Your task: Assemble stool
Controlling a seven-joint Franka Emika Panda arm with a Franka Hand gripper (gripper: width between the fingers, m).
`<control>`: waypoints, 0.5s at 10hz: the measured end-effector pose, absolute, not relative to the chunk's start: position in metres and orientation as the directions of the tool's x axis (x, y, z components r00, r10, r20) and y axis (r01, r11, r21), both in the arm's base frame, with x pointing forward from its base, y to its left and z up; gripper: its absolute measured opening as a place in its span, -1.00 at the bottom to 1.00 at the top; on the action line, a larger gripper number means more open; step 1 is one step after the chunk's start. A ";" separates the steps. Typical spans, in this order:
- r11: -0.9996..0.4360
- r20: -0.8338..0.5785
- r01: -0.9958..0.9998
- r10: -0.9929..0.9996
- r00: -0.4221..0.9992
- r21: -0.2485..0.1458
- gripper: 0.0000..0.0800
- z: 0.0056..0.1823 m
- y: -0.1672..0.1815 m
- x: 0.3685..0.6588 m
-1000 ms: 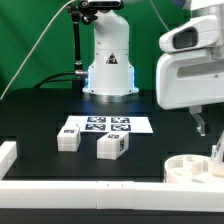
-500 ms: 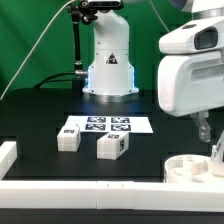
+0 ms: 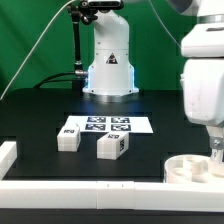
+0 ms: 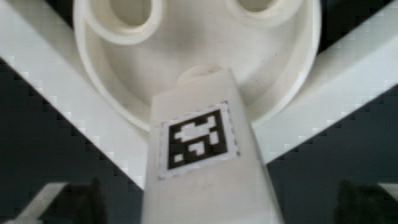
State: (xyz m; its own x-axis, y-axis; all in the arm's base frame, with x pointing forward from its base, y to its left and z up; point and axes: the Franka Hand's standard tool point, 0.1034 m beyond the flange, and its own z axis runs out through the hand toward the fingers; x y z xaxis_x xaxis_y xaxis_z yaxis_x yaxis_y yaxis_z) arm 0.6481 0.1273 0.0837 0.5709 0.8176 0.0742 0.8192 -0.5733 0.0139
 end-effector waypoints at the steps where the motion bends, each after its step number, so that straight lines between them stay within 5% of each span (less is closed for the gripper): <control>1: -0.475 0.057 0.879 0.880 0.472 0.037 0.62 0.084 0.129 0.649; 5: -0.373 0.039 0.927 0.928 0.371 0.047 0.62 0.080 0.130 0.647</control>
Offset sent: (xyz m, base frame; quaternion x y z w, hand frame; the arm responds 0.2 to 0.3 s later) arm -0.0007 0.0103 -0.0053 0.0000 -0.0017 -0.1296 0.9916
